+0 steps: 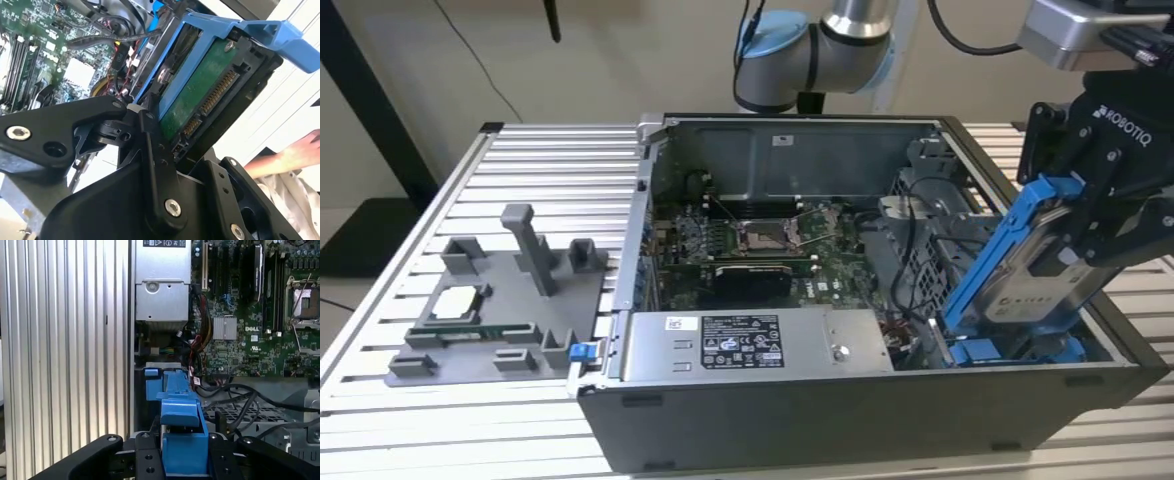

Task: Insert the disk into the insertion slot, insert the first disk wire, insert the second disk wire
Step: 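Insert the disk into the insertion slot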

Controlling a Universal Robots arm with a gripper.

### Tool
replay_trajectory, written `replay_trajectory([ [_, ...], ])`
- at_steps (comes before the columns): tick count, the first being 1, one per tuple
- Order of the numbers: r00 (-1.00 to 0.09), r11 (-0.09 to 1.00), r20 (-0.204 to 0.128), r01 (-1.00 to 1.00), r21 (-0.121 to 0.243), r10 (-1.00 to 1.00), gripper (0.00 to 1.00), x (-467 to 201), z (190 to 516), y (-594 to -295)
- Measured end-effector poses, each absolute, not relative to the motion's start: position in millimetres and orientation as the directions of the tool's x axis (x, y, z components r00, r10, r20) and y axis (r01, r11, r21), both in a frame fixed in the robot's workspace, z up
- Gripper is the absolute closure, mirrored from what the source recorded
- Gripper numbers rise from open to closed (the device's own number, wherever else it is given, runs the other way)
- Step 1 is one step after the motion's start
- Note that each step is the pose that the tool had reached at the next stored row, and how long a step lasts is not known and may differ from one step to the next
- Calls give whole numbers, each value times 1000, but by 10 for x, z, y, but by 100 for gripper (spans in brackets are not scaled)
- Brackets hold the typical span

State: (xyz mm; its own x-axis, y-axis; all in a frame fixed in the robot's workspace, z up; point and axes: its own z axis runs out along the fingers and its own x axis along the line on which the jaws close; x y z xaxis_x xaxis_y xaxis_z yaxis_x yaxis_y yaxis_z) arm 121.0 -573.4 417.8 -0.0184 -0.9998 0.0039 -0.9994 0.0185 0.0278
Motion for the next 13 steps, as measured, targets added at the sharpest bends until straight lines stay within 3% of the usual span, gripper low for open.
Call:
replay_trajectory([
  [13,-19,19,4,-999,27,-1000,100,1201,4018,-5731],
])
